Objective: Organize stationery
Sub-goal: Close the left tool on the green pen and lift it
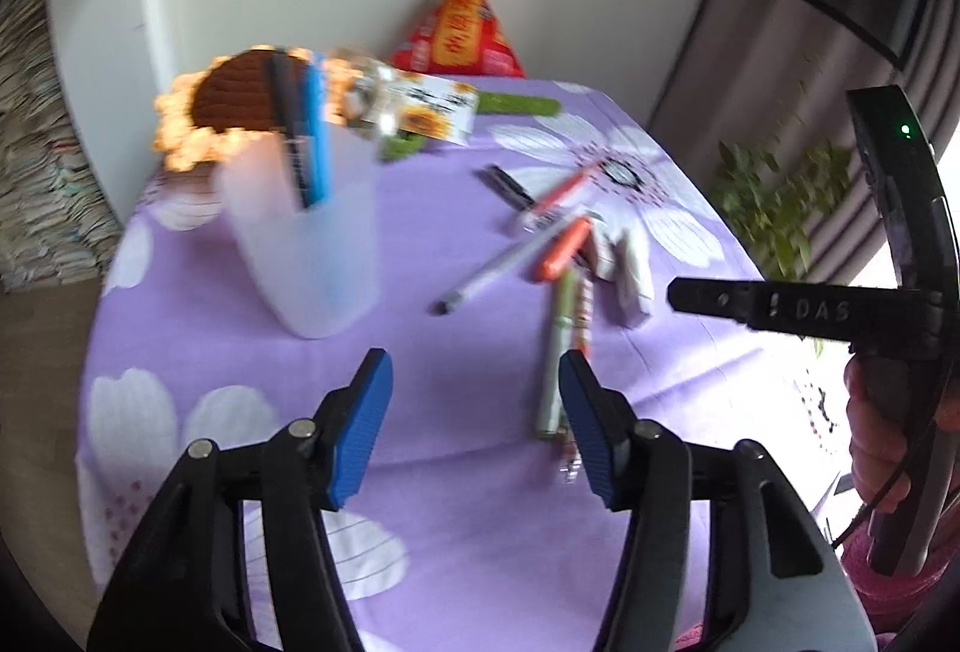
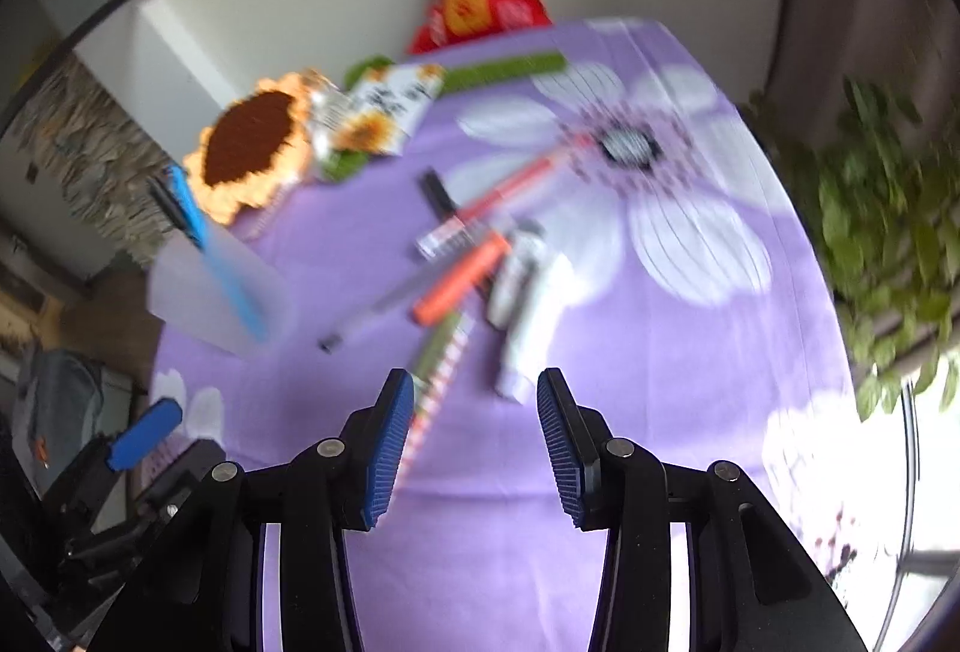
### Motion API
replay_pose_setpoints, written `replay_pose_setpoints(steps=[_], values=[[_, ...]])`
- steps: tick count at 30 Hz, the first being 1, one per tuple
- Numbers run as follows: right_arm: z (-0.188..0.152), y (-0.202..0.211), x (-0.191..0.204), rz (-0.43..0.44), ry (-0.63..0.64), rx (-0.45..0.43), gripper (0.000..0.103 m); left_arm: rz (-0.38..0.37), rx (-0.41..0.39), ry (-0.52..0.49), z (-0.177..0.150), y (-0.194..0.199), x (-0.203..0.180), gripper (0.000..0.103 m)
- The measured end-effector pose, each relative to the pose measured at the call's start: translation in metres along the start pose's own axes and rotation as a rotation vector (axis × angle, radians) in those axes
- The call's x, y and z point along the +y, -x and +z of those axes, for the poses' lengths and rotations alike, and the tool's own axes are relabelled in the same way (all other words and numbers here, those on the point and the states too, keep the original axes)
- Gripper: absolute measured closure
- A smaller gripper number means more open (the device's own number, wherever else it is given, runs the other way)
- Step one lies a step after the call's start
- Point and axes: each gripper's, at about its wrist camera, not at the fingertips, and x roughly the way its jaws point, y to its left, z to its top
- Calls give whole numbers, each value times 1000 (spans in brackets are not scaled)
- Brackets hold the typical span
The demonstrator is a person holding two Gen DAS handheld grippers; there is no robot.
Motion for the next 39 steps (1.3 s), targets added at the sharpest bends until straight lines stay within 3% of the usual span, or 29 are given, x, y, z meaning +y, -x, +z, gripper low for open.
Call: replay_pose_setpoints(steps=[5, 13, 20, 23, 33, 34, 36, 39], values=[[-18, -8, -28, 6, -50, 57, 60, 2, 76, -87, -4, -34, -27, 55], [-25, -3, -37, 38, -30, 46, 60, 54, 161, -82, -15, -56, -29, 57], [-31, -9, -24, 67, 33, 51, 60, 148, 158, -75, -17, -55, -19, 56], [-33, -12, -21, 76, 46, 60, 60, 143, 160, -46, -15, -55, -13, 57], [-32, -13, -26, 55, 18, 63, 60, 123, 163, -167, -5, -80, -43, 58], [-32, -13, -27, 52, 14, 61, 60, 112, 162, -163, -4, -81, -43, 61], [-32, -10, -31, 43, 4, 55, 60, 74, 166, -147, -1, -82, -41, 88], [-30, -9, -32, 31, -2, 44, 60, 61, 176, -140, -6, -78, -37, 91]])
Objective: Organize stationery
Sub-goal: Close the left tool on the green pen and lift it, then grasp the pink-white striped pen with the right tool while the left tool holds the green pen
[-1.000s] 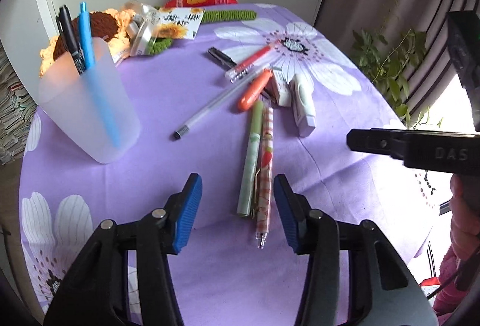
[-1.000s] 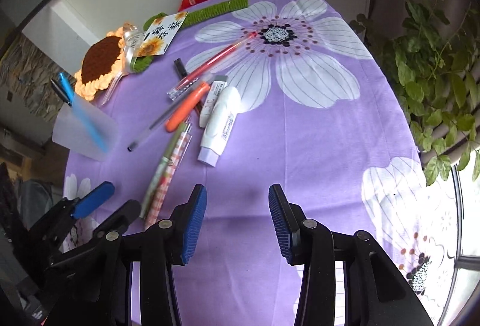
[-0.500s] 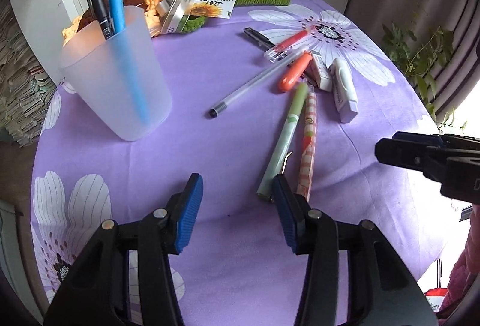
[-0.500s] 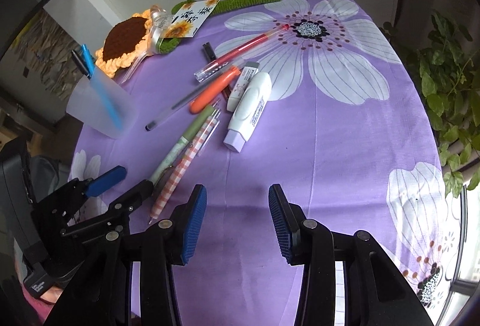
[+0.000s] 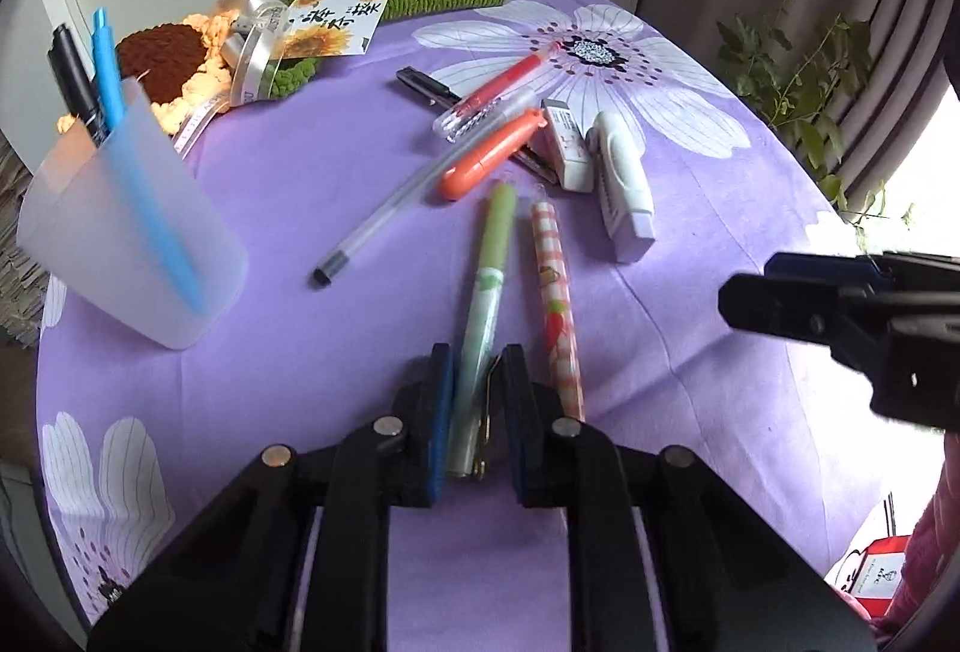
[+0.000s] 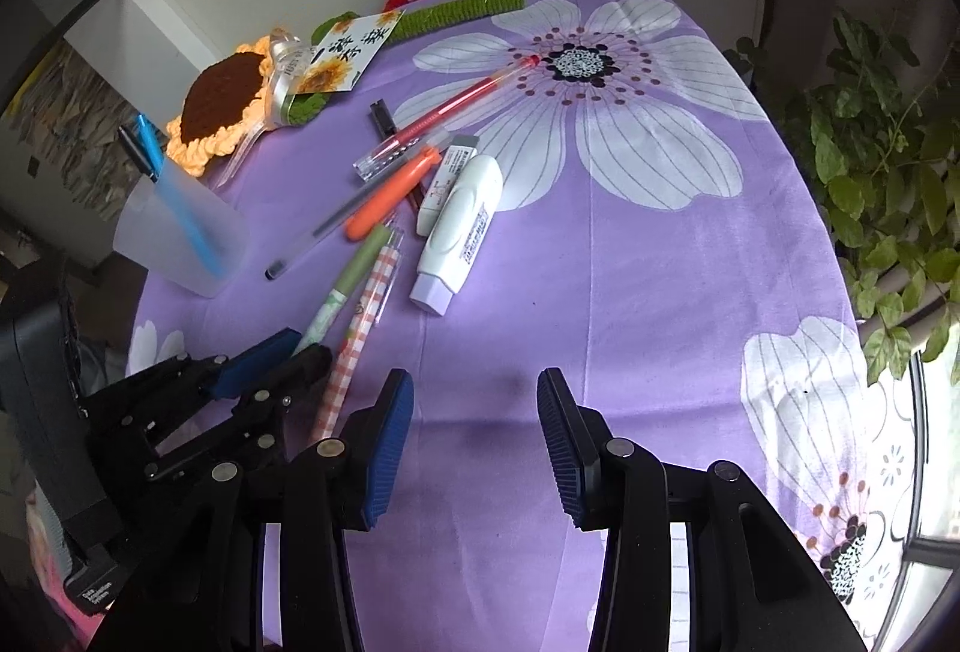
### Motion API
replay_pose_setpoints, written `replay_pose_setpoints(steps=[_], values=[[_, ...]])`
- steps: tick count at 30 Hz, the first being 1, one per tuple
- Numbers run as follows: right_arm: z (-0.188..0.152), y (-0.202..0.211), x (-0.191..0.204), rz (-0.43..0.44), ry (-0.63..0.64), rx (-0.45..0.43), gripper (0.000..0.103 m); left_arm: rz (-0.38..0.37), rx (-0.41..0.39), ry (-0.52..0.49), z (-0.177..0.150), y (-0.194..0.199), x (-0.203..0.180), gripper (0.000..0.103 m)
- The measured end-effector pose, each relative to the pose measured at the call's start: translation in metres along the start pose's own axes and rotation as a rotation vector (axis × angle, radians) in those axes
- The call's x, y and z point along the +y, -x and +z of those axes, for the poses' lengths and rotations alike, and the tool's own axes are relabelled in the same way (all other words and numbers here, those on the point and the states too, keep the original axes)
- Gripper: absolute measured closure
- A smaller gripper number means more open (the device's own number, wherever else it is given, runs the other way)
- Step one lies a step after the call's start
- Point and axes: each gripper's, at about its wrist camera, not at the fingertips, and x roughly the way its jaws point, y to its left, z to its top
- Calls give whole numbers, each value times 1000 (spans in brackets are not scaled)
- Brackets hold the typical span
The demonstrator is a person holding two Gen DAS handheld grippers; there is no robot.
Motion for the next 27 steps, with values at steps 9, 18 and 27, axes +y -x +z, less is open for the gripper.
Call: replay_pose_setpoints(steps=[9, 18, 27], values=[[9, -13, 35, 20, 80, 22, 60, -51, -3, 114, -41, 36, 33, 92], [44, -51, 71, -173, 88, 37, 60, -41, 9, 113, -63, 40, 40, 91], [55, -74, 79, -224, 72, 83, 60, -7, -26, 66, -37, 33, 37, 64]])
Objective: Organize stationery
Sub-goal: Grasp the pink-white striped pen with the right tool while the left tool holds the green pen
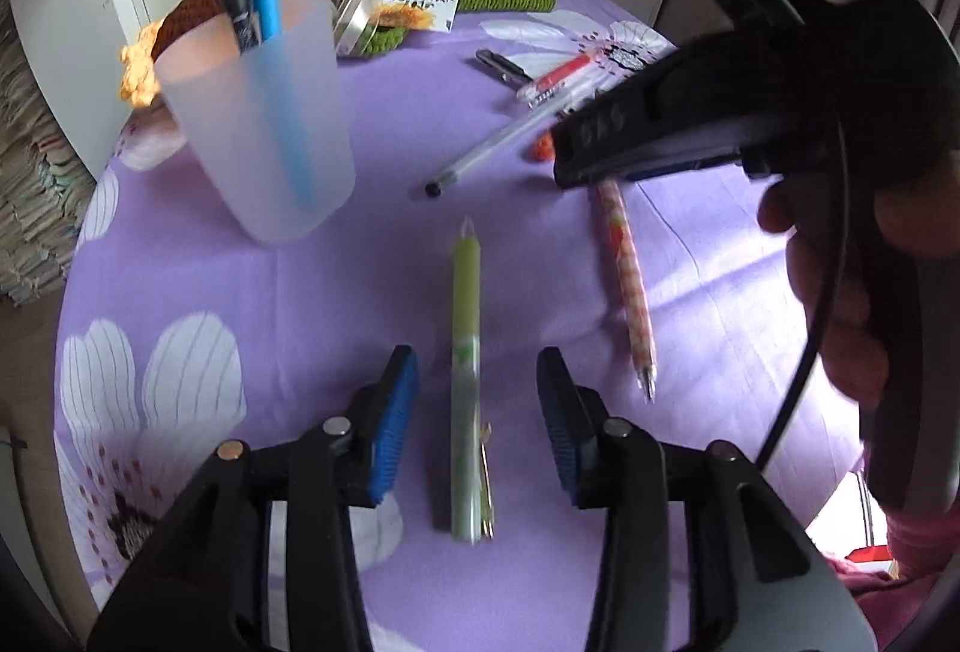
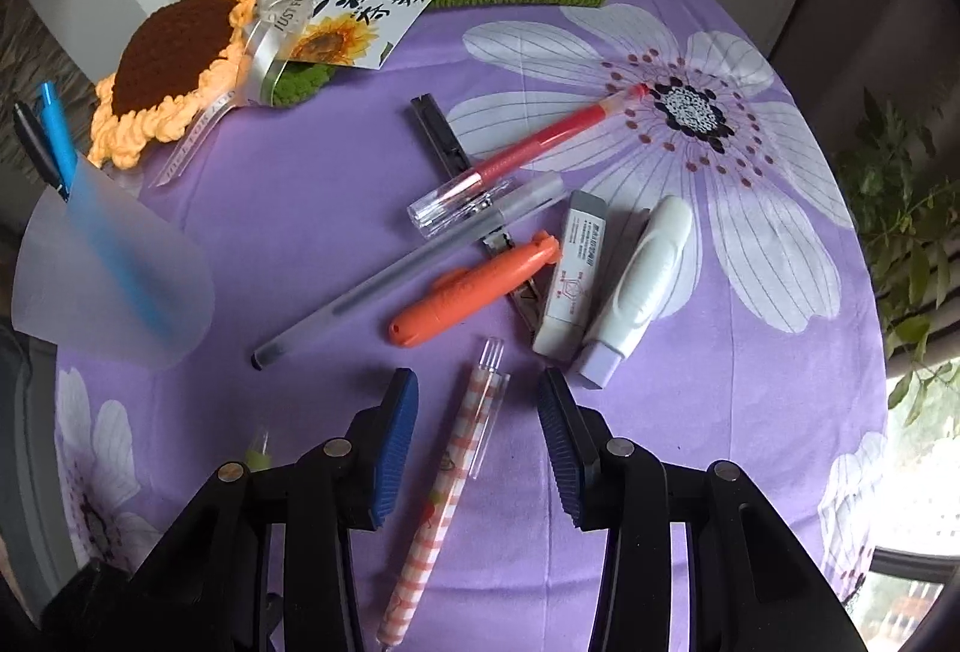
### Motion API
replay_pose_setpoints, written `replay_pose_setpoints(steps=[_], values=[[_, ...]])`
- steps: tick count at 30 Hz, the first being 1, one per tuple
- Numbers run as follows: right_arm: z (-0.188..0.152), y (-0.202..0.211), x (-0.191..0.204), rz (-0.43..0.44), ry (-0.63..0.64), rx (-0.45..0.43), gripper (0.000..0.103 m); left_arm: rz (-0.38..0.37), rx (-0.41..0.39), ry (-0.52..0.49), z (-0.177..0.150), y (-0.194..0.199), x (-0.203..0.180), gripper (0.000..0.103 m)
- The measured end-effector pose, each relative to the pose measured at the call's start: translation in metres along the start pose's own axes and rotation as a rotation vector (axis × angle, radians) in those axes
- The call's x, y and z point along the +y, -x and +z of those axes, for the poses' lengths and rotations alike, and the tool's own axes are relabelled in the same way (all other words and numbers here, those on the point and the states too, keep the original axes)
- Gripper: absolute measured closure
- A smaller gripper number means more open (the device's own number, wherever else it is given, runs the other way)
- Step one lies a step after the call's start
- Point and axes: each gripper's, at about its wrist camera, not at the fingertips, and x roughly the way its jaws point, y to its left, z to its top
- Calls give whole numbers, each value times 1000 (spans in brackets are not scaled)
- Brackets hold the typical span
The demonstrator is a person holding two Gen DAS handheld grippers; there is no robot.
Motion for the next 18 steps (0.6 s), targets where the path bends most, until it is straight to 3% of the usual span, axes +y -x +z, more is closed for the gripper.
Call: replay_pose_setpoints(steps=[2, 4, 7, 11, 18], values=[[1, -1, 5, -23, 25, -11, 68, -3, 4, -1, 9, -6, 1, 64], [1, -1, 11, -37, 63, -22, 87, 4, 14, 3, 17, -14, 3, 66], [0, 3, 11, 39, 72, -6, 89, 7, 23, 9, 24, -22, 6, 69], [-8, 31, 8, 82, 95, -74, 89, -4, 32, 20, 30, -26, 8, 95], [-27, 83, 6, 129, 140, -201, 89, -36, -3, 91, 29, -8, 19, 95]])
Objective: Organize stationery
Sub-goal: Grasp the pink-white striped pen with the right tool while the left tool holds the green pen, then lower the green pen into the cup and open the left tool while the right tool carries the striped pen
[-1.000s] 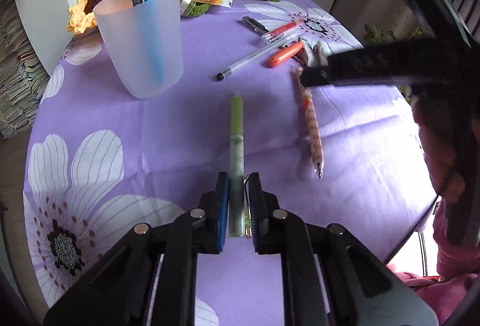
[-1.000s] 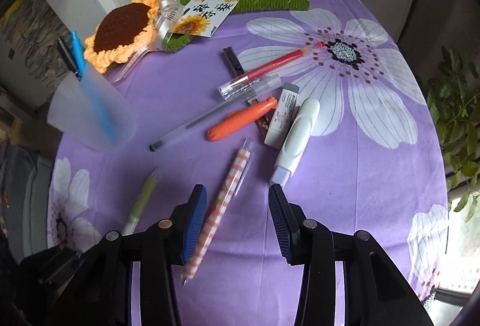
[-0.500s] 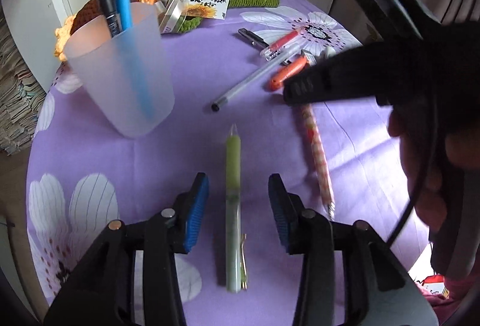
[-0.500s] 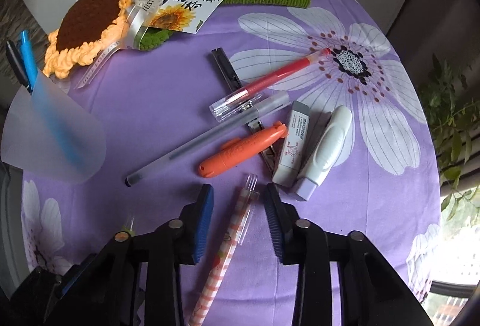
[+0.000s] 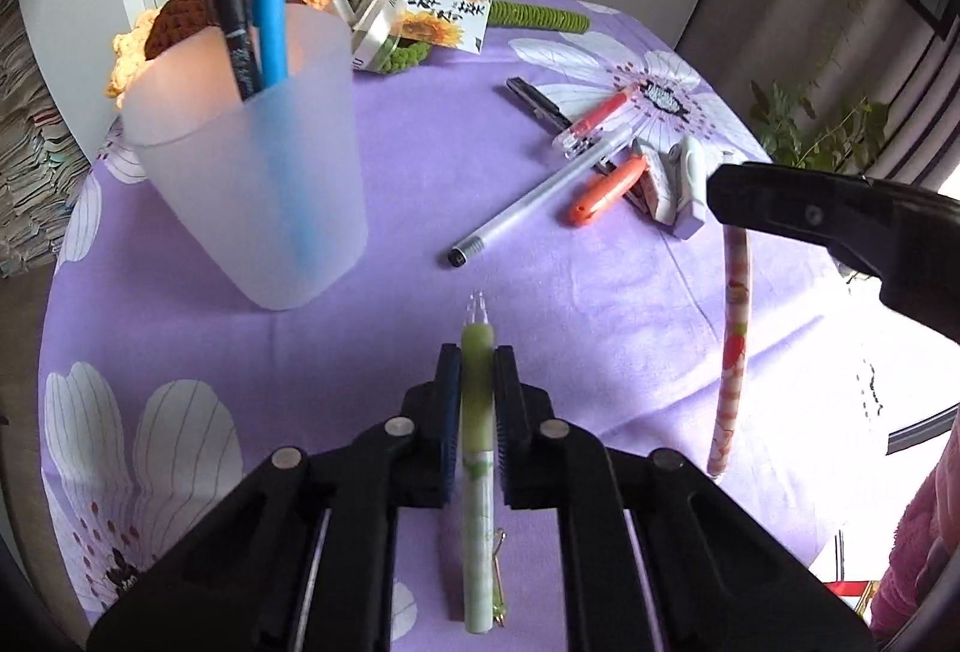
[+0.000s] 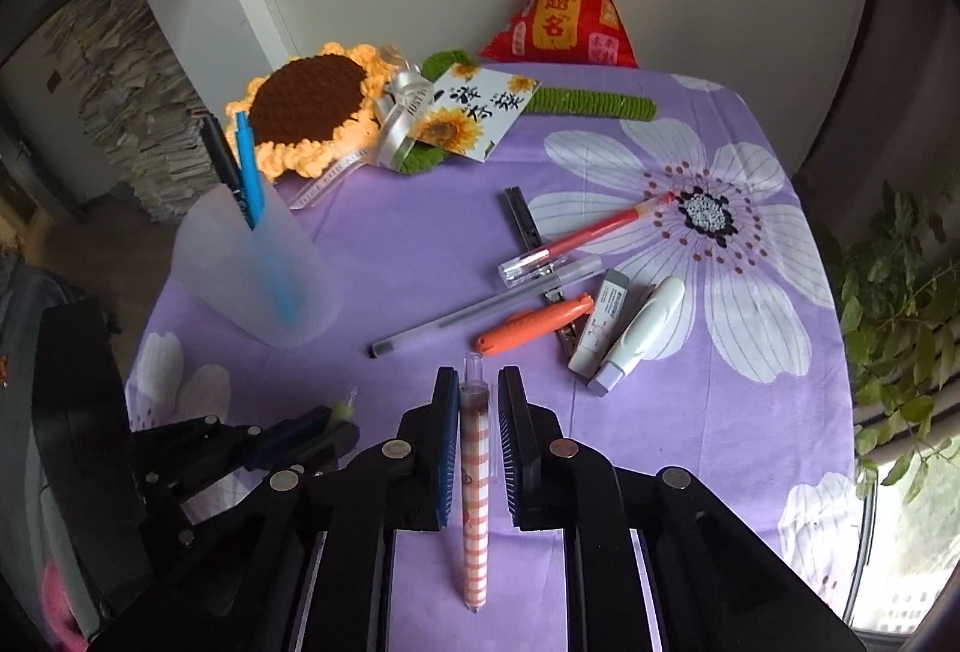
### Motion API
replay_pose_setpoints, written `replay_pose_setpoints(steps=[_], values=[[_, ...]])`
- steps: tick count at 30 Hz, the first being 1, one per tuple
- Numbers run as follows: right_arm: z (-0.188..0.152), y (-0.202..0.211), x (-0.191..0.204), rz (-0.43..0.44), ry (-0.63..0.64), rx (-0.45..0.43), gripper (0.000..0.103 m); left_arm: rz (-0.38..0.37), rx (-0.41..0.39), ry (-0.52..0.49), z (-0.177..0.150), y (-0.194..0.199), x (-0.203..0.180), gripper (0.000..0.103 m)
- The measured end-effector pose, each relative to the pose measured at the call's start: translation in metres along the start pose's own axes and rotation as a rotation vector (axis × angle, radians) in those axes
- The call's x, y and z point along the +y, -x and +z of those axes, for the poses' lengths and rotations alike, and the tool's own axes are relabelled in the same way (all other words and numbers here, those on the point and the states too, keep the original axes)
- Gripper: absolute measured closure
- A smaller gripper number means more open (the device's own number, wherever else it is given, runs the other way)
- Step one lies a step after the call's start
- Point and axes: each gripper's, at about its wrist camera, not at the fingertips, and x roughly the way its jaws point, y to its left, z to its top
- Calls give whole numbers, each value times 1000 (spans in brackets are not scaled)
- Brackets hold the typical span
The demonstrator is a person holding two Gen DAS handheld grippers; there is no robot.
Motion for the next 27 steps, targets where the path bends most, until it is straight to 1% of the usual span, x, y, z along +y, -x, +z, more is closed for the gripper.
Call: replay_pose_setpoints(steps=[8, 13, 19, 23, 27], values=[[-1, 28, 3, 48, 10, -101, 89, -25, -121, 39, 0, 48, 2, 95], [0, 37, 10, 65, 24, -137, 89, -14, -172, 45, 1, 69, 0, 95], [-2, 46, 12, 74, 34, -161, 89, -10, -233, 25, 6, 93, -3, 95], [-2, 50, 11, 73, 32, -173, 89, 10, -277, 15, 18, 108, -1, 95], [-3, 52, 10, 74, 31, -178, 89, 42, -329, 25, 39, 127, 7, 95]])
